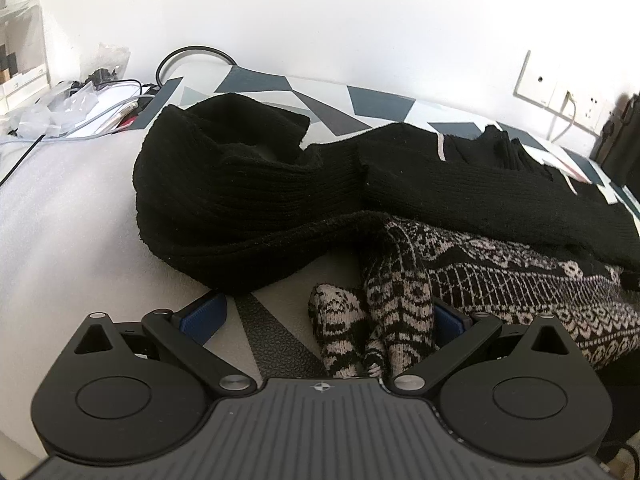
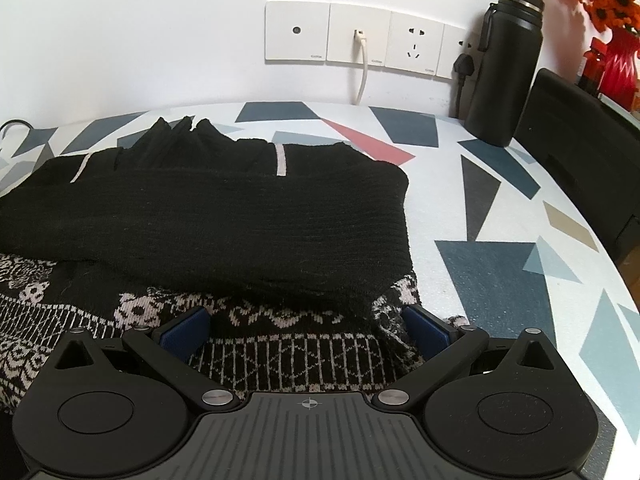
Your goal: Fold clothes
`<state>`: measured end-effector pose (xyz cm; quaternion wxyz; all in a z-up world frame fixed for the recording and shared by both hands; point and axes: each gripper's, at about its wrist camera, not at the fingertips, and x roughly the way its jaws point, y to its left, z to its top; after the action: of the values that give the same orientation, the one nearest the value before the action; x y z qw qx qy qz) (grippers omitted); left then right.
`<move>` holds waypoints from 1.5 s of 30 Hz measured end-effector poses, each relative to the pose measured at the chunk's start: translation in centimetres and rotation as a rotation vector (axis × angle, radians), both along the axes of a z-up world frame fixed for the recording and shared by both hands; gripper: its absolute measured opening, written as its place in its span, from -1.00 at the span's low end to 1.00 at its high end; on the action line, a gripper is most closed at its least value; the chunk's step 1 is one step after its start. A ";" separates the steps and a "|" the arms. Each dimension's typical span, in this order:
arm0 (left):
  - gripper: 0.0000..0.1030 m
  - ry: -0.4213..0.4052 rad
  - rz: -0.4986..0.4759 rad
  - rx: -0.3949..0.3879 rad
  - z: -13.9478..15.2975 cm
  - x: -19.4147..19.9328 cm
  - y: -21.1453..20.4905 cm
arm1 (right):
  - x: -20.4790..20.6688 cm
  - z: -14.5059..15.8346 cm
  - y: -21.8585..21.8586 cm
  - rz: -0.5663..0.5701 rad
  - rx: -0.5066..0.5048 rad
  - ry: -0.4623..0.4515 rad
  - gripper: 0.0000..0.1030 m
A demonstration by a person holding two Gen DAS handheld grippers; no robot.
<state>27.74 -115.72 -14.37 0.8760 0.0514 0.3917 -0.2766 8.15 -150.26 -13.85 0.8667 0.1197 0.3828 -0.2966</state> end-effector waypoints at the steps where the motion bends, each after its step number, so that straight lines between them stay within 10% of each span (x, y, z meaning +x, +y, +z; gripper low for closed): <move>1: 1.00 0.001 0.006 -0.009 0.0 0.0 0.1 | 0.0 0.0 0.0 0.000 -0.001 0.002 0.99; 29: 1.00 0.059 -0.007 -0.068 0.7 1.2 1.5 | 0.1 -0.5 1.2 -0.008 -0.093 -0.028 0.98; 45: 0.89 -0.077 0.217 -0.186 3.4 7.0 6.2 | 0.2 -0.5 1.3 0.001 -0.110 -0.036 0.98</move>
<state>34.76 -109.55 -10.97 0.9162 -0.0621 0.3337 -0.2130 8.34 -148.92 -14.39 0.8788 0.0769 0.3506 -0.3146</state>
